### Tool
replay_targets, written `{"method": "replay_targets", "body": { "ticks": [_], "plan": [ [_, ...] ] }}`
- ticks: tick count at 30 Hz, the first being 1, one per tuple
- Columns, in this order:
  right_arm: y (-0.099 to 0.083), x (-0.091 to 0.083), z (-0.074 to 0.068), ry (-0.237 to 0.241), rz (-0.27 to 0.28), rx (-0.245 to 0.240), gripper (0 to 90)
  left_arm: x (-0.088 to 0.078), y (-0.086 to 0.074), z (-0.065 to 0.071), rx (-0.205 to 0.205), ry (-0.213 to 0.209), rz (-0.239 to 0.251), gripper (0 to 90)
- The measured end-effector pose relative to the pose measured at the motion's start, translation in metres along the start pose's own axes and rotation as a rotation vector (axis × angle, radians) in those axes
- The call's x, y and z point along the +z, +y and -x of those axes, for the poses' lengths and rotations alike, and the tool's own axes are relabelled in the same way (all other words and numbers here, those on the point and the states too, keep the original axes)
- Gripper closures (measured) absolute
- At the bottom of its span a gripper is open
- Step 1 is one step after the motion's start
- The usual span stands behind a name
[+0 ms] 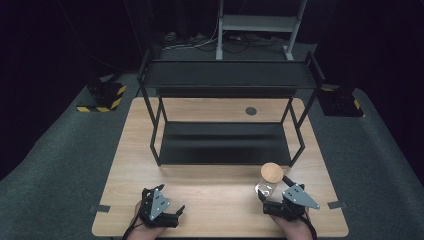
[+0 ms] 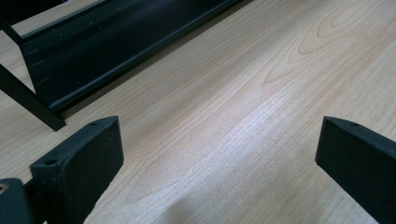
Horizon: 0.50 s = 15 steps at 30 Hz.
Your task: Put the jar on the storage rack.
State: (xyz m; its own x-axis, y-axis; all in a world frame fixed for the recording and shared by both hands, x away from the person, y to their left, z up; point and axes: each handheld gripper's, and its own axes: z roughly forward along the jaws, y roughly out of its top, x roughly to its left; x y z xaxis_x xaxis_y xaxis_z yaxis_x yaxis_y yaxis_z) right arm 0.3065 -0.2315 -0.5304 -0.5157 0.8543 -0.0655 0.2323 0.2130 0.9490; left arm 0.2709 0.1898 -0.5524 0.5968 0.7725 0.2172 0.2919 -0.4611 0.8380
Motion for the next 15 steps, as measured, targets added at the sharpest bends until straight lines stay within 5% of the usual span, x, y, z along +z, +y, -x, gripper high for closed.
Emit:
{"method": "replay_targets", "body": {
  "ticks": [15],
  "plan": [
    [-0.0011,0.0073,0.0031,0.010,-0.003,0.046,0.6,-0.0001,-0.0001,-0.0003,-0.002,-0.001,0.001,1.3]
  ]
}}
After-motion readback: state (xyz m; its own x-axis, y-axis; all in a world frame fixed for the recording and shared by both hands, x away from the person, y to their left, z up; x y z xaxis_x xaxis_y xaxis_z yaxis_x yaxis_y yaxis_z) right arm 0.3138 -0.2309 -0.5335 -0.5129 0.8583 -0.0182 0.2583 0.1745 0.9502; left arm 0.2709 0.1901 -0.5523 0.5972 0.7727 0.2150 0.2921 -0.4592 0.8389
